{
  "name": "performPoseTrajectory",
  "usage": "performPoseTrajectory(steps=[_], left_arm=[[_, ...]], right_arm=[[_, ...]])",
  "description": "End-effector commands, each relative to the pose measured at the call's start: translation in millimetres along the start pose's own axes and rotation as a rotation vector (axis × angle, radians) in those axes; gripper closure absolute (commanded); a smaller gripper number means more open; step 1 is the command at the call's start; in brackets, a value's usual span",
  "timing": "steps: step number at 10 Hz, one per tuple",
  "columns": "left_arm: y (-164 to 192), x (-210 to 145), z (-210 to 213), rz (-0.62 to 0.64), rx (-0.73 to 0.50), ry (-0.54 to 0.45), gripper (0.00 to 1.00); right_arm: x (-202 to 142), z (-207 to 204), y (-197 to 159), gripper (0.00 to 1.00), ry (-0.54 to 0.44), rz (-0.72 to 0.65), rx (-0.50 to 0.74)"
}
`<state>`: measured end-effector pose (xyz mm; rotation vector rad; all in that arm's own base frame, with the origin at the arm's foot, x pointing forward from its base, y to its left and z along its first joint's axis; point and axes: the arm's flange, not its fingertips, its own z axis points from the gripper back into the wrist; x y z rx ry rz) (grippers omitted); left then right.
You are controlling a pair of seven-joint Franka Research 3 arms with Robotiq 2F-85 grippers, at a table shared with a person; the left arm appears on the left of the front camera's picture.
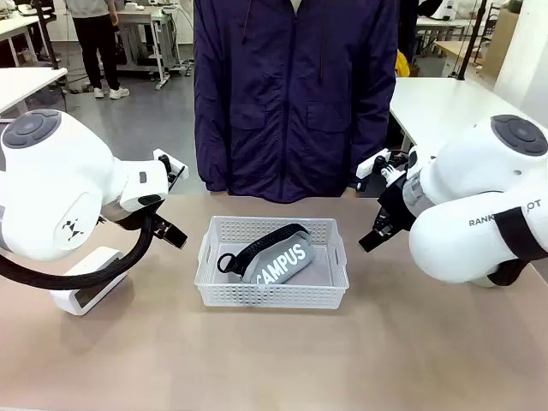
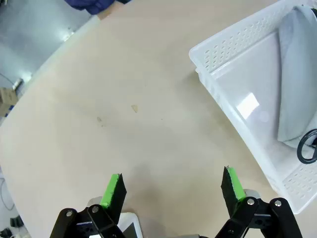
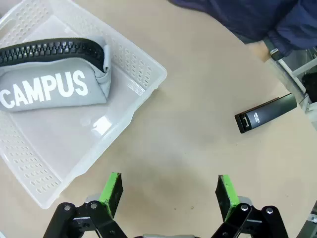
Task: Efficiently arrange items inside the basket to fit them all.
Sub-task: Pick up the Digital clock and place it inside the Organizing basket.
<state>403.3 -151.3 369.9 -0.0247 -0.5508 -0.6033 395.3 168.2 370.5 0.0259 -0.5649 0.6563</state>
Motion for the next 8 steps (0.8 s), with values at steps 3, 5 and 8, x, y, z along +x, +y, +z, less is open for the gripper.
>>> performPoseTrajectory(steps=[3,5,8], left_arm=[[0.0,0.1,0.1,0.0,0.0,0.0,0.0],[0.0,0.1,0.1,0.0,0.0,0.0,0.0],[0.0,0.1,0.1,0.0,0.0,0.0,0.0]], right_arm=[[0.0,0.0,0.0,0.0,0.0,0.0,0.0],[0.0,0.0,0.0,0.0,0.0,0.0,0.0],[0.0,0.0,0.0,0.0,0.0,0.0,0.0]])
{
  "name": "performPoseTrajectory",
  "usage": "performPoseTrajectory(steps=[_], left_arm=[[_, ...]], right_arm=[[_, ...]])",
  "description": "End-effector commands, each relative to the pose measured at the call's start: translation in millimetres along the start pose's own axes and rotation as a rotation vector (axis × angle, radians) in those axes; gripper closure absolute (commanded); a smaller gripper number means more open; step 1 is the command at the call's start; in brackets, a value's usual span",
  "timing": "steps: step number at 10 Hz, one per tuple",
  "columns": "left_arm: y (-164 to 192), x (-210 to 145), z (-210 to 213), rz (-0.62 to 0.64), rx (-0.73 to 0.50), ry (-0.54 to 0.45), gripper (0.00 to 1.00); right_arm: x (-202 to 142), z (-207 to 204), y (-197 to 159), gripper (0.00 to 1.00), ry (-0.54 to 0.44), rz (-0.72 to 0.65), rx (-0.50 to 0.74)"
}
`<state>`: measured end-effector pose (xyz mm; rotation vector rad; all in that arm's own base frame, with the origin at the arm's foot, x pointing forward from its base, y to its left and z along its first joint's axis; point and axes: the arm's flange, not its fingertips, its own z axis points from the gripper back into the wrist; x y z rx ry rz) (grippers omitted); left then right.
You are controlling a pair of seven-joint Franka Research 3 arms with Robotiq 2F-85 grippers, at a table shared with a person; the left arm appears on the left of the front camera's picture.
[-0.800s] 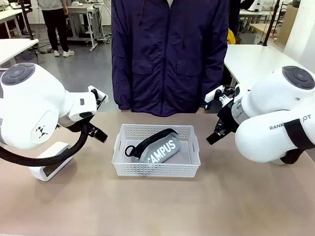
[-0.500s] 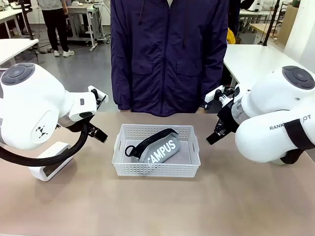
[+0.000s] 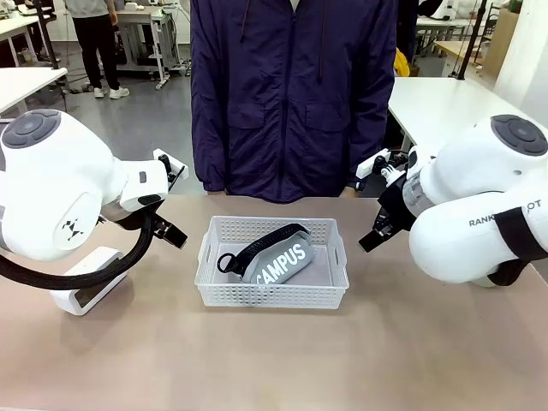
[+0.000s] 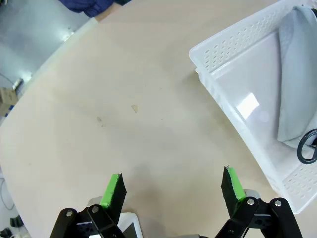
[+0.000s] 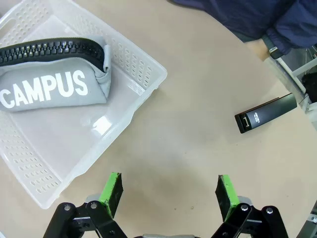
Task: Efficiently arrange items inside the basket to fit them all.
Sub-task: Pick up the Digital clock and place it inside the Organizing basket.
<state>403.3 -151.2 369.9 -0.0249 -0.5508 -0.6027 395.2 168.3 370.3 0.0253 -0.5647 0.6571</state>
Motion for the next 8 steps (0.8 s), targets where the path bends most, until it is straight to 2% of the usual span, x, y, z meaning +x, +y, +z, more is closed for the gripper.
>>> performPoseTrajectory(steps=[1,8], left_arm=[[-0.1,0.1,0.1,-0.001,0.0,0.0,0.0],[-0.1,0.1,0.1,-0.001,0.0,0.0,0.0]], right_arm=[[0.0,0.1,-0.1,0.0,0.0,-0.001,0.0],[0.0,0.1,-0.1,0.0,0.0,-0.001,0.0]])
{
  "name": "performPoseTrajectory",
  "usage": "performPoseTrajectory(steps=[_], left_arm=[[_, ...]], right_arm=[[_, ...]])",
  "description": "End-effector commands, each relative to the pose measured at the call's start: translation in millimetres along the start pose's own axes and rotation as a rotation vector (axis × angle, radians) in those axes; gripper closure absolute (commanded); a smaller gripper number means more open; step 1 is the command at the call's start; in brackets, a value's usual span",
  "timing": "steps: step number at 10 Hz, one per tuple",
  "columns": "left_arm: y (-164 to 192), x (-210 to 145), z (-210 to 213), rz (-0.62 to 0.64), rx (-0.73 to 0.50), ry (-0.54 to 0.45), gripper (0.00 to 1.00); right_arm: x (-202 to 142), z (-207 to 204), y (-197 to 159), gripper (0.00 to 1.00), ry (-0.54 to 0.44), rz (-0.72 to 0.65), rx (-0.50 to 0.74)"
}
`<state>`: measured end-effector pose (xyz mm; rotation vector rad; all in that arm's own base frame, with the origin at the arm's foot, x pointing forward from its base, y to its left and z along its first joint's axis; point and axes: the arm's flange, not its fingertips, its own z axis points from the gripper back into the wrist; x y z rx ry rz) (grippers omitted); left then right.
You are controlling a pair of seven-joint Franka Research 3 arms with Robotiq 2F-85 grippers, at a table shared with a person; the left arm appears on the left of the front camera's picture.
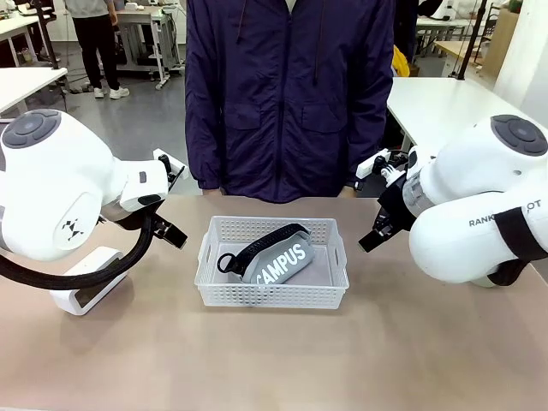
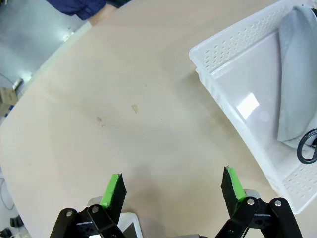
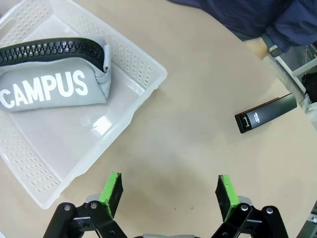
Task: Efficiently arrange items inside the basket to fit them all.
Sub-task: Pick up the Digital clock and place it inside the Organizing basket.
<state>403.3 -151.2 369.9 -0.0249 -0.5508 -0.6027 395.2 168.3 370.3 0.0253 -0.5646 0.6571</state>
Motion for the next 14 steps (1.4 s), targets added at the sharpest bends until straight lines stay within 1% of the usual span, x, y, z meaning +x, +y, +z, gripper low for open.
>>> performPoseTrajectory(steps=[1,2,3,4,5,6,7,8,9,10,11,12,13,14], left_arm=[[-0.1,0.1,0.1,-0.001,0.0,0.0,0.0],[0.0,0.0,0.0,0.0,0.0,0.0,0.0],[-6.1,6.1,9.4,0.003,-0.016,0.02,0.0],[-3.1,3.6,14.4,0.013,-0.059,0.028,0.0],[-1.8,1.3,22.5,0.028,-0.091,0.067,0.0],[3.2,-2.6,35.1,0.025,-0.197,0.139,0.0],[7.7,-5.6,49.9,0.024,-0.225,0.128,0.0],[16.3,-8.0,68.5,0.1,-0.288,0.096,0.0],[22.4,-6.0,89.7,0.317,-0.304,0.2,0.0],[32.6,-11.7,116.4,0.415,-0.402,0.167,0.0],[43.4,-18.5,142.1,0.485,-0.512,0.07,0.0],[57.9,-36.4,168.8,0.44,-0.672,-0.033,0.0],[73.7,-54.7,187.3,0.487,-0.782,-0.101,0.0],[92.8,-77.0,199.1,0.546,-0.837,-0.153,0.0]], right_arm=[[0.0,0.1,-0.1,0.0,0.0,-0.001,0.0],[0.0,0.0,0.0,0.0,0.0,0.0,0.0],[-2.2,3.0,-3.6,0.0,0.025,-0.024,0.037],[-3.8,8.0,-6.0,0.0,0.04,-0.043,0.059],[-6.8,15.3,-7.3,0.0,0.074,-0.05,0.103],[-11.0,30.0,-11.1,0.0,0.089,-0.07,0.177],[-16.9,45.2,-17.0,0.0,0.074,-0.111,0.236],[-25.0,63.0,-25.5,0.0,0.102,-0.162,0.323],[-27.7,83.3,-35.9,0.0,0.135,-0.368,0.391],[-37.3,107.0,-44.8,0.0,0.133,-0.52,0.45],[-52.1,128.3,-56.9,0.0,0.052,-0.511,0.572],[-71.1,149.7,-74.4,0.0,-0.014,-0.535,0.687],[-94.2,168.7,-97.0,0.0,-0.096,-0.606,0.759],[-121.3,186.3,-118.8,0.0,-0.183,-0.676,0.789]])
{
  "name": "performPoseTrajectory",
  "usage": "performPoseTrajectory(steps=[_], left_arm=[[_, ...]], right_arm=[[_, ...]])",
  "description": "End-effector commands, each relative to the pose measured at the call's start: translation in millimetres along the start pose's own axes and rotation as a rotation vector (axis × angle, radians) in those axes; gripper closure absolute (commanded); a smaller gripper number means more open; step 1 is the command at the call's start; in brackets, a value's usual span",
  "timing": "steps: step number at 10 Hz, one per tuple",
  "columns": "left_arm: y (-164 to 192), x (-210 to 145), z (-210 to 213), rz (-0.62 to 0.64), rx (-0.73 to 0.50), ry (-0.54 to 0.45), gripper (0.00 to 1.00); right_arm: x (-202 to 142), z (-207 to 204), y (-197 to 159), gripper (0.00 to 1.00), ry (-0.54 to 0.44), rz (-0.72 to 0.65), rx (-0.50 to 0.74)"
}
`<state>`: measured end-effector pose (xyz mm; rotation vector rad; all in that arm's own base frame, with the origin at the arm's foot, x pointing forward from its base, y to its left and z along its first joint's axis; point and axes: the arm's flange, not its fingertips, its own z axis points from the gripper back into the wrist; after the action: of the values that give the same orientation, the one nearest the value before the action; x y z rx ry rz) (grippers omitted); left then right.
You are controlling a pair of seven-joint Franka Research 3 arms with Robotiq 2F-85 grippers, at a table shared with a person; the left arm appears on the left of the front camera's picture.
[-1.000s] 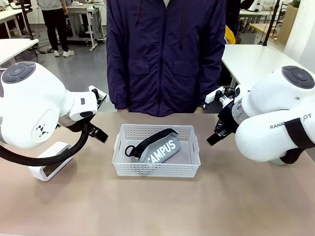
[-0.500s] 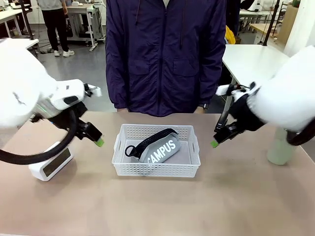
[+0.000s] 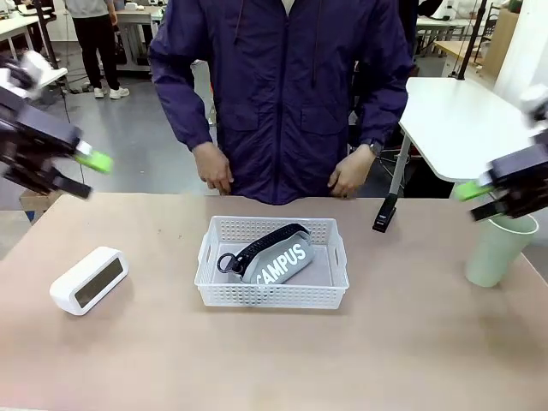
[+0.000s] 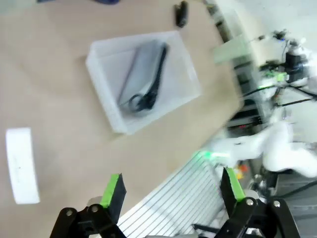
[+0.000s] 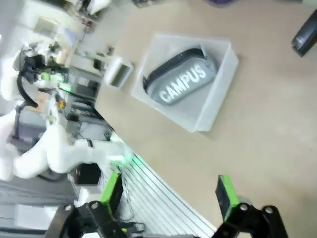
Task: Efficiently arrange items inside the basket to fit them all.
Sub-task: Pick up the Digital clock and place it inside the Organizing basket.
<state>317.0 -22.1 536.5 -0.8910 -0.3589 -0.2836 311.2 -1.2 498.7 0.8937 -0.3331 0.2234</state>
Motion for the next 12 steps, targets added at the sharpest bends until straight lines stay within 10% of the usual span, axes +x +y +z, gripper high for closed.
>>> performPoseTrajectory(steps=[1,7,12], left_arm=[[43.4,-36.4,38.1,0.086,-0.141,-0.134,0.0],[136.1,-98.1,93.7,0.305,-0.353,-0.458,0.0],[160.8,-69.3,118.1,0.37,-0.348,-0.484,0.0]], right_arm=[[-37.6,55.4,-42.2,0.0,-0.188,-0.058,0.12],[-120.9,138.6,-152.3,0.0,-0.52,-0.272,0.332],[-138.8,146.7,-184.0,0.0,-0.539,-0.345,0.335]])
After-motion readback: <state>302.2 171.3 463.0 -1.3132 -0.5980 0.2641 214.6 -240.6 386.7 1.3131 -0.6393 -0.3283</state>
